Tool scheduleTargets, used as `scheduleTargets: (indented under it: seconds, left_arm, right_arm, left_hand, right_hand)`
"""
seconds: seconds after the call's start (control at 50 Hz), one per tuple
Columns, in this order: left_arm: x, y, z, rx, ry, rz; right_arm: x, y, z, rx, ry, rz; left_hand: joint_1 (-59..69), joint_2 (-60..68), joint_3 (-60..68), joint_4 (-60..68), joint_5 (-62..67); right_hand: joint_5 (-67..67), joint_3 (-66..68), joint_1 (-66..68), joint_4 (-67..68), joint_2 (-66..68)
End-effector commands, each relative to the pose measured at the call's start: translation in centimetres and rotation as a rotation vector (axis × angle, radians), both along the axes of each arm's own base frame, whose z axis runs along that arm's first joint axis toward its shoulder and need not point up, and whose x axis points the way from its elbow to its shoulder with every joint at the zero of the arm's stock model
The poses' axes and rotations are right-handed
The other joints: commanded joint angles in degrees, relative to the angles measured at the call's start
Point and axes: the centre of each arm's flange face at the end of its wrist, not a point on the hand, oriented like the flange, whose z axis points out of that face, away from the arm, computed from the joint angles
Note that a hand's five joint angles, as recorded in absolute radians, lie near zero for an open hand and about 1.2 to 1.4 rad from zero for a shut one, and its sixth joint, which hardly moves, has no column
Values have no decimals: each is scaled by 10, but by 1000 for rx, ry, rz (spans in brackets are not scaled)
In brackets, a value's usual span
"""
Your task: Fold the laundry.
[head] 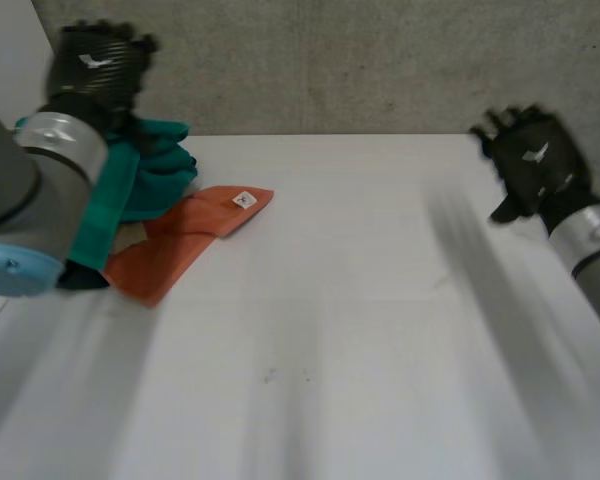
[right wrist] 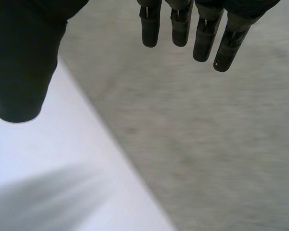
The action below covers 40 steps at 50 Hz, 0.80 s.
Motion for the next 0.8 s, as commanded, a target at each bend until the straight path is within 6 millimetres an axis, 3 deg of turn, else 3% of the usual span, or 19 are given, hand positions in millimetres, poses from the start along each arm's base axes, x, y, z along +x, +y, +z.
scheduleTargets:
  seconds: [0.02,0.04,0.14,0.2,0.24,0.26,0.32,0.38,0.44,0.48,0.5,0.56,0.58,0.6,0.7,0.72,0.78,0.8]
  left_arm:
    - [58,-80,-60,21,-310,173]
    - [67,-95,-77,32,-364,188]
    - [86,-132,-118,49,-414,215]
    - [88,-142,-132,44,-410,177]
    - [84,-145,-134,27,-404,147]
    - [81,-147,-132,4,-393,128]
    - [74,-146,-124,-41,-356,121]
    - [55,-133,-94,-99,-256,100]
    - [29,-96,-48,-137,-102,11]
    - [17,-74,-35,-127,-34,-45]
    - [2,-51,-25,-113,25,-113]
    - [-26,-10,-16,-86,89,-250]
    - [-44,17,-16,-57,111,-344]
    - [-52,30,-19,-39,117,-389]
    - [-98,106,-56,109,72,-648]
    - [-110,130,-68,152,52,-730]
    - [-121,156,-78,193,30,-818]
    - [-125,166,-83,209,19,-849]
  right_arm:
    - [4,46,-30,282,104,78]
    - [3,49,-32,304,114,78]
    - [-2,55,-42,342,161,76]
    - [-3,59,-47,356,169,76]
    - [-3,60,-48,362,168,76]
    - [-4,61,-49,368,169,72]
    - [-5,63,-49,371,167,67]
    - [-12,61,-47,371,158,42]
    - [-20,58,-38,347,146,8]
    - [-23,57,-34,335,143,-5]
    - [-25,56,-32,326,141,-12]
    - [-28,54,-25,304,134,-29]
    - [-29,53,-22,298,131,-34]
    - [-30,53,-21,295,124,-38]
    - [-33,50,-16,311,74,-64]
    - [-33,50,-16,314,64,-65]
    - [-33,50,-16,316,61,-65]
    - [-32,50,-16,315,60,-62]
  left_hand:
    - [-19,-15,-17,-13,-12]
    - [-19,-15,-17,-13,-12]
    - [35,39,37,41,42]
    - [216,220,218,222,223]
    - [404,408,406,410,411]
    - [635,639,637,641,642]
    - [667,672,669,673,674]
    - [667,672,669,673,674]
    - [667,672,669,673,674]
    - [667,672,669,673,674]
    - [667,672,669,673,674]
    - [667,672,669,673,674]
    - [667,672,669,673,674]
    - [667,672,669,673,674]
    - [667,672,669,673,674]
    - [667,672,669,673,674]
    - [667,672,669,673,674]
    - [392,397,395,399,400]
  right_hand:
    - [-30,-20,-12,-34,-25]
    - [-30,-20,-12,-34,-25]
    - [-30,-20,-12,-34,-25]
    - [-30,-20,-12,-34,-25]
    - [-30,-20,-12,-34,-25]
    - [-30,-20,-12,-34,-25]
    - [-30,-20,-12,-34,-25]
    - [-30,-20,-12,-34,-25]
    - [-30,-20,-12,-34,-25]
    - [-30,-20,-12,-34,-25]
    - [-30,-20,-12,-34,-25]
    - [-30,-20,-12,-34,-25]
    - [-30,-20,-12,-34,-25]
    - [-30,-20,-12,-34,-25]
    - [-30,-20,-12,-34,-25]
    - [-30,-20,-12,-34,-25]
    - [-30,-20,-12,-34,-25]
    - [-30,-20,-12,-34,-25]
